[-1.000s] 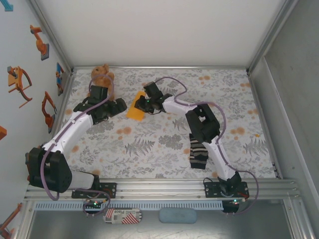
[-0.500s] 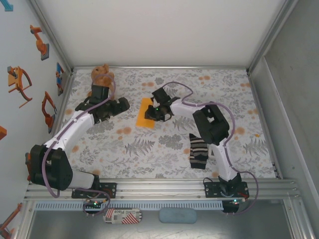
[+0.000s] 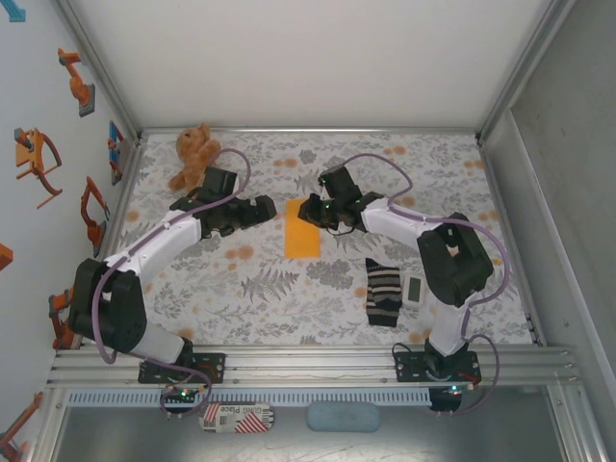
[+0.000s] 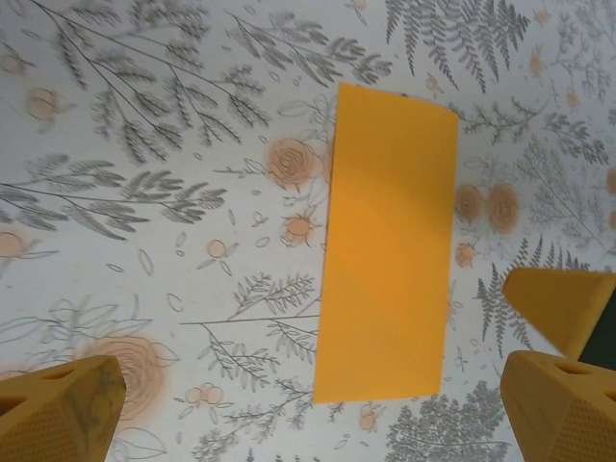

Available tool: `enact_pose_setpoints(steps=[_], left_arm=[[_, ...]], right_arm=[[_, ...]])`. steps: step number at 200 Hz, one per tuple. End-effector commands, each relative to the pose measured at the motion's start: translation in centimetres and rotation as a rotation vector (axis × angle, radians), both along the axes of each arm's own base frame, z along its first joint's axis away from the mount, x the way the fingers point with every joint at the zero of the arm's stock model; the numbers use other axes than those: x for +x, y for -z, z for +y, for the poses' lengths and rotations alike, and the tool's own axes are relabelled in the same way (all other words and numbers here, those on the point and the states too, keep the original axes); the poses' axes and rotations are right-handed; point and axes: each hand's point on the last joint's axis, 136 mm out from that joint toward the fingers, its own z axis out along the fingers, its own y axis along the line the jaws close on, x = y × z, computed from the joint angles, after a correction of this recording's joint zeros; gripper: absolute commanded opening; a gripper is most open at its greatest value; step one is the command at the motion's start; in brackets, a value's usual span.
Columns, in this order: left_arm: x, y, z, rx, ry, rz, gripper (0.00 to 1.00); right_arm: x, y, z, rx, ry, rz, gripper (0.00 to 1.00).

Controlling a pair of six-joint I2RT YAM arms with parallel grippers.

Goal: Fold a paper plane with a square sheet of paper (pick it up from the middle)
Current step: Move the paper to the center of the table, then third fold the triangle at the center of the table.

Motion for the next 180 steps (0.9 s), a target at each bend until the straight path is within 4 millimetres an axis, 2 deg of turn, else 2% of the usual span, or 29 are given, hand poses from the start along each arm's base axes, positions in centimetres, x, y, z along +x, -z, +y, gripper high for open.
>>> enact_pose_setpoints(steps=[1, 28, 66, 124, 159, 180], left_arm=[[-0.2, 0.0, -1.9, -0.091, 0.016, 0.038, 1.0], [-1.1, 1.5, -2.9, -0.133, 0.013, 0.103, 1.0], [-1.8, 3.5, -4.2, -0.144, 0.021, 0.176, 0.92], [-2.8, 6.4, -5.8, -0.143, 0.033, 0.269, 0.72], [-3.4, 8.0, -6.4, -0.152, 0.022, 0.315, 0.55], [-3.8, 8.9, -6.4, -0.143, 0.01, 0.339, 0.48]], right_arm=[[0.2, 1.7, -0.5, -0.008, 0.082, 0.04, 0.14], [-0.7, 3.8, -1.4, -0.056, 0.082, 0.08, 0.13], [-1.1, 6.2, -1.8, -0.097, 0.08, 0.119, 0.12], [-1.4, 9.0, -2.7, -0.144, 0.097, 0.17, 0.11], [-2.2, 10.7, -3.6, -0.18, 0.11, 0.19, 0.1], [-2.7, 11.5, -4.1, -0.195, 0.117, 0.205, 0.09]])
